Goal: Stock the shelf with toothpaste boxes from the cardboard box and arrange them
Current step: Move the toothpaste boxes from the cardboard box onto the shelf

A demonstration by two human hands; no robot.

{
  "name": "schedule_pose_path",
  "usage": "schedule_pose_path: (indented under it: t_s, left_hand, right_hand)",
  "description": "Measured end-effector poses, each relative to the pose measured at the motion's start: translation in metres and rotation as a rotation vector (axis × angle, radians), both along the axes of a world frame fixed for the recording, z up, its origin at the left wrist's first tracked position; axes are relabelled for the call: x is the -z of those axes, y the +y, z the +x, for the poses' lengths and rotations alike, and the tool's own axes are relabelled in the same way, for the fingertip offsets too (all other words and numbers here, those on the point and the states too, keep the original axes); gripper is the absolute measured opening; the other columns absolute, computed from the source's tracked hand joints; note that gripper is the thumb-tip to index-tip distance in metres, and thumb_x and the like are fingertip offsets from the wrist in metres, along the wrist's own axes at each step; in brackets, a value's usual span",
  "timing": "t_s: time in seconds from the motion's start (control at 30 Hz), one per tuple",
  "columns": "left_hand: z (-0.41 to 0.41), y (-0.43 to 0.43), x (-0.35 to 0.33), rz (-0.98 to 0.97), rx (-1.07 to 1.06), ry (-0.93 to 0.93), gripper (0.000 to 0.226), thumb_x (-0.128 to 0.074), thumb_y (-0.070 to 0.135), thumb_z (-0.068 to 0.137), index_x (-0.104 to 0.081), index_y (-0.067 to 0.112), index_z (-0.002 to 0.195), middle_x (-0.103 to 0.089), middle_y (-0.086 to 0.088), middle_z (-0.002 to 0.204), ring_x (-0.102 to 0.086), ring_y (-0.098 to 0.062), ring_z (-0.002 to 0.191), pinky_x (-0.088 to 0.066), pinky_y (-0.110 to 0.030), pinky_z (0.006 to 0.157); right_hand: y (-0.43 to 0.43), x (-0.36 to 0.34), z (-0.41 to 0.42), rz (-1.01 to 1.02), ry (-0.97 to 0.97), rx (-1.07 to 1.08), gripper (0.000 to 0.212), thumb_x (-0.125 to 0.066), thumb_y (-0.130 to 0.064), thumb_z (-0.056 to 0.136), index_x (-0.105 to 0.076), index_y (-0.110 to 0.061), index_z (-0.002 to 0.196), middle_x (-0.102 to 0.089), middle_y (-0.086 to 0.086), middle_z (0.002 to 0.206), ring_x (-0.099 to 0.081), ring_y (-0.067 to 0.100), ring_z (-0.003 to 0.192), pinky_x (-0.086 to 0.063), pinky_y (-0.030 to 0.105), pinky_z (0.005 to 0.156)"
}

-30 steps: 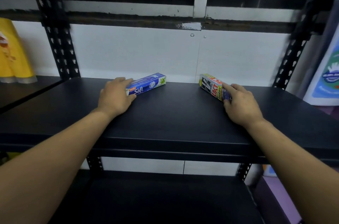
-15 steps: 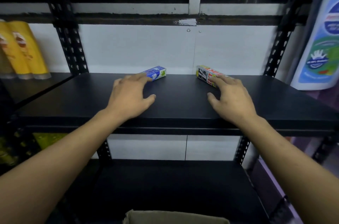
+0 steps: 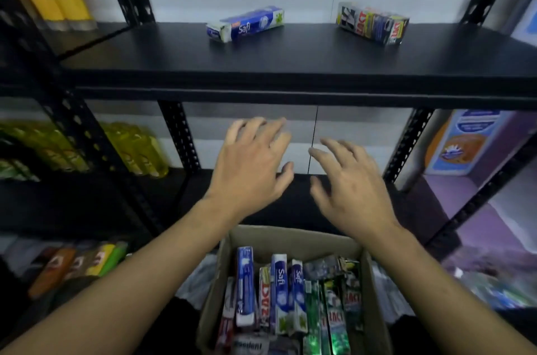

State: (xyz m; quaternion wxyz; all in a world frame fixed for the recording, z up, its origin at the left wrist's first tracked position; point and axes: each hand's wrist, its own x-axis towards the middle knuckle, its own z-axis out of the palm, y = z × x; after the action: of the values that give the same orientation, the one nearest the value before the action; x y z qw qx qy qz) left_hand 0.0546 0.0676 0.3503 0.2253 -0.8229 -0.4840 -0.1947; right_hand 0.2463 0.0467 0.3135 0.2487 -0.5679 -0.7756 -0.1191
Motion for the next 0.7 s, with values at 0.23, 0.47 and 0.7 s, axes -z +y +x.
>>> schedule_pose_path:
  t_s: [0.23, 0.47, 0.7]
  left_hand:
    - [-0.006, -0.02, 0.13, -0.371, -0.067, 0.162, 0.053, -0.049, 0.048, 0.09, -0.053, 0.018, 0.135, -0.045, -0.005, 0.15, -0.045, -0.027, 0.129, -0.032, -0.046, 0.107]
    - [-0.017, -0.04, 0.251, -0.769, -0.14, 0.216, 0.054, -0.046, 0.051, 0.092, -0.044, 0.022, 0.137, -0.05, -0.002, 0.139, -0.047, -0.027, 0.124, -0.036, -0.044, 0.1]
    - [-0.018, -0.056, 0.331, -1.123, -0.204, -0.008, 0.047, -0.056, 0.051, 0.089, -0.052, 0.023, 0.127, -0.059, -0.002, 0.124, -0.058, -0.025, 0.109, -0.049, -0.04, 0.09]
  right_hand:
    - [-0.017, 0.115, 0.006, -0.437, -0.11, 0.044, 0.058, -0.052, -0.037, 0.092, -0.041, -0.023, 0.147, -0.042, 0.002, 0.151, -0.037, 0.027, 0.134, -0.035, 0.043, 0.11]
    - [-0.034, 0.214, 0.022, -0.798, -0.096, 0.055, 0.047, -0.051, -0.036, 0.092, -0.049, -0.027, 0.138, -0.053, 0.004, 0.139, -0.05, 0.031, 0.118, -0.048, 0.039, 0.094]
    - [-0.048, 0.292, 0.036, -1.208, 0.167, 0.149, 0.054, -0.059, -0.032, 0.095, -0.043, -0.026, 0.146, -0.066, 0.003, 0.08, -0.057, 0.012, 0.059, -0.047, 0.026, 0.056]
